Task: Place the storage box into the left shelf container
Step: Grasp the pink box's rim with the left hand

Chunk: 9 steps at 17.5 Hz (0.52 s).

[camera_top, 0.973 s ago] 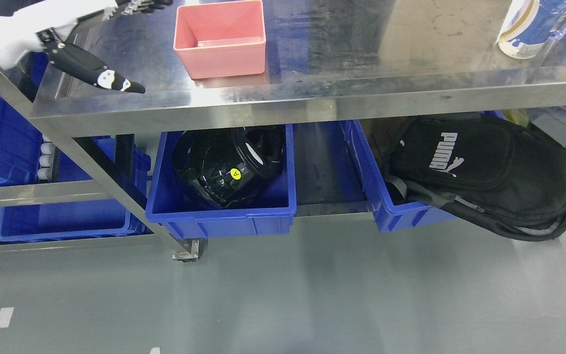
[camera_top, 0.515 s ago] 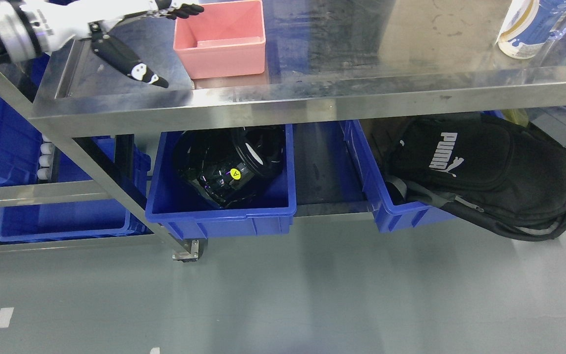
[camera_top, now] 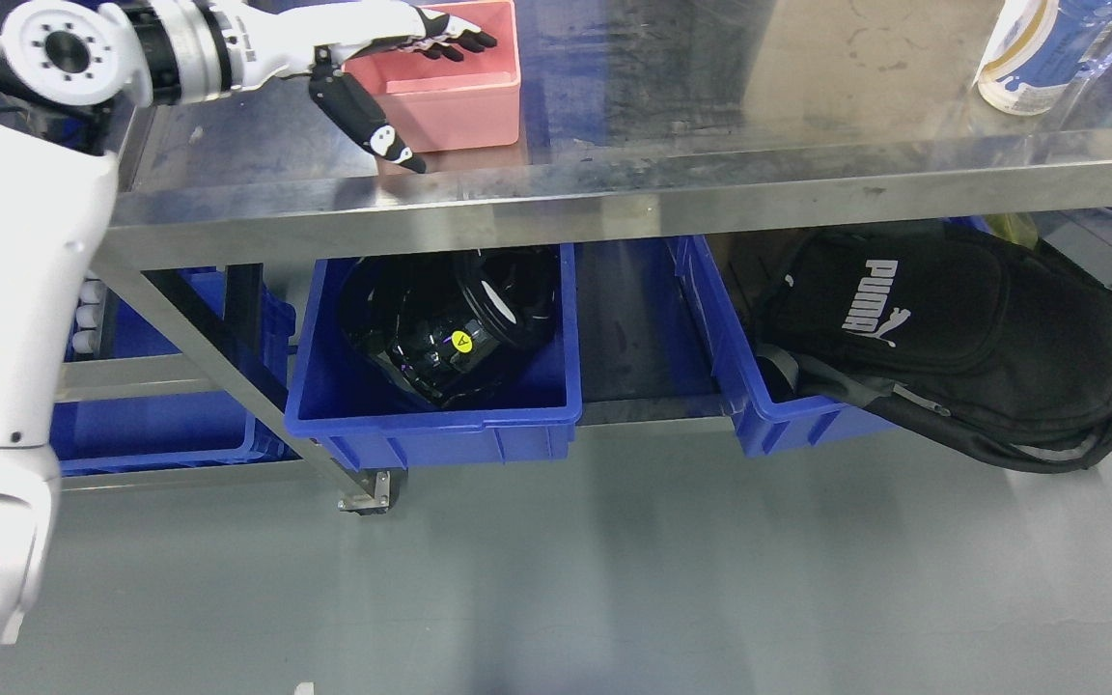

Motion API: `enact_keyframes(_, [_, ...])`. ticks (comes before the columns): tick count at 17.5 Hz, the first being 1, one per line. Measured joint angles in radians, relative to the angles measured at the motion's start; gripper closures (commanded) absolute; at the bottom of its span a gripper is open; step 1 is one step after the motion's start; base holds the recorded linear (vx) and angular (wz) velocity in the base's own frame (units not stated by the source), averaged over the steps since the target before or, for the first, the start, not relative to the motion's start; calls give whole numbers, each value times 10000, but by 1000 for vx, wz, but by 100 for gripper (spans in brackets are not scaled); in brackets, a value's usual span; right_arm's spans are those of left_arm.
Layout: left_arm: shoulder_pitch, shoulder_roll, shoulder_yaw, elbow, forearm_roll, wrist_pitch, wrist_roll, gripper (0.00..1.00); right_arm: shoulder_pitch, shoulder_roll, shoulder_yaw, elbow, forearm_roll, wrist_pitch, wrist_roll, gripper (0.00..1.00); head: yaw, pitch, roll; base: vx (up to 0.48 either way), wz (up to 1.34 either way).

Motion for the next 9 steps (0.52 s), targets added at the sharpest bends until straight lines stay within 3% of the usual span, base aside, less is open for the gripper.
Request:
enact_keyframes(3, [-160,-445,-124,700,-347,-7,-20,15,0,0,0,0,0,0,-1,0,0,0,0,0,0])
enact_keyframes(5, [-228,-744,-175,1097,-501,-22,-14,23,0,0,0,0,0,0,-2,0,0,0,0,1,95])
enact_keyframes(9, [-287,-1243,-169,1715,-680,-134,8,48,-1,0,0,0,0,0,-2,0,0,0,0,1,168])
